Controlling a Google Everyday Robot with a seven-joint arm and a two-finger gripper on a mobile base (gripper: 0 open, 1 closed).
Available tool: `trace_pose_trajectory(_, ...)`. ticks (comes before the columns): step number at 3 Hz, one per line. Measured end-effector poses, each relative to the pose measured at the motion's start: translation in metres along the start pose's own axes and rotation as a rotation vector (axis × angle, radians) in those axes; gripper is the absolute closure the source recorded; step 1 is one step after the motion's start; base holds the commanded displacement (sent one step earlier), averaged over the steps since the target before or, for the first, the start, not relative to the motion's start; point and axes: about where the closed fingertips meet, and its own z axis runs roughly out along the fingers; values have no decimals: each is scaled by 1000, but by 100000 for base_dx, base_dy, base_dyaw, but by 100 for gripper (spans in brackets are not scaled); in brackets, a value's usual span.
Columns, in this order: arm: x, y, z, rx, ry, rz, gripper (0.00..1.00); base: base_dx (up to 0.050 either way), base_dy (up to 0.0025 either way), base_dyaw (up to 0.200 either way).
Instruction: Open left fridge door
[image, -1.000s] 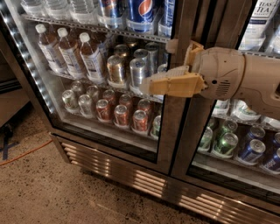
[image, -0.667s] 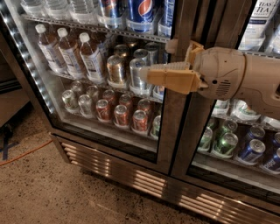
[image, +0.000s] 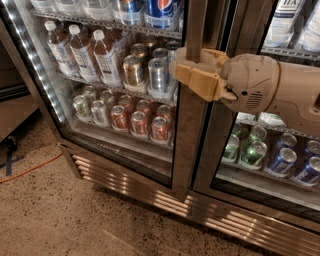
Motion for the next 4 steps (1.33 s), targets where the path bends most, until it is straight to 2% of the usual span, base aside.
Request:
trace_pose_trajectory(3, 0, 0, 0, 0, 0, 0, 100, -4845, -12, 78)
trace_pose_trajectory(4, 0, 0, 0, 0, 0, 0, 100, 3690, 247, 13401)
